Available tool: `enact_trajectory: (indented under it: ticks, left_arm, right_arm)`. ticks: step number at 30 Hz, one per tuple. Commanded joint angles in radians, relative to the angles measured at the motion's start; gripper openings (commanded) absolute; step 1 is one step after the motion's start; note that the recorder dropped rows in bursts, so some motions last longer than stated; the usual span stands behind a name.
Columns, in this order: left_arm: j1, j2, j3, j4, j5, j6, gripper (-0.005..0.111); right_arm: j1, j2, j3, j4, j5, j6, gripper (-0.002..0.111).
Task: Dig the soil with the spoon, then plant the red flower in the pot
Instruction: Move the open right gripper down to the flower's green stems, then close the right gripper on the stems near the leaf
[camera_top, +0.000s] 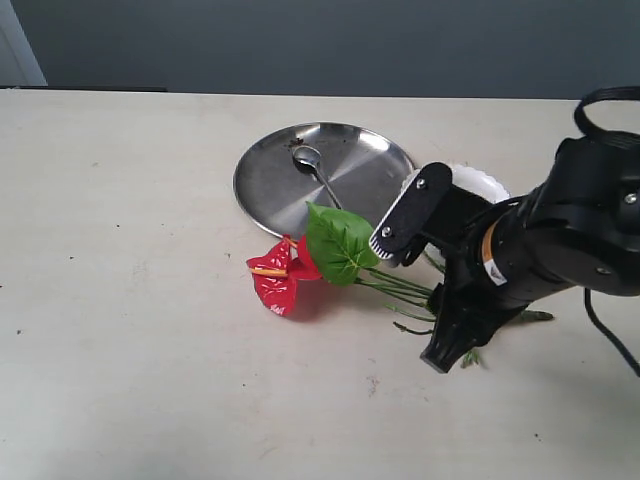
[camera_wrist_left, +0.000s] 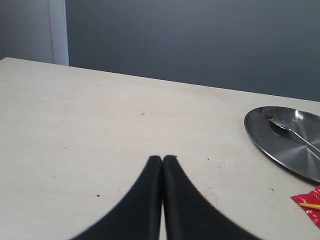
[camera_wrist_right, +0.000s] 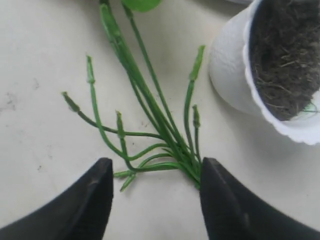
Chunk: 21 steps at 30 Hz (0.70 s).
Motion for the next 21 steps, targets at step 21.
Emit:
enact_trajectory:
  ticks: [21]
  left_arm:
    - [-0.006,-0.005,0.002,0.002,-0.015,-0.001,0.000]
  right_arm:
    - [0.004,0.147,0.000,0.027,-0.163,-0.088,0.043]
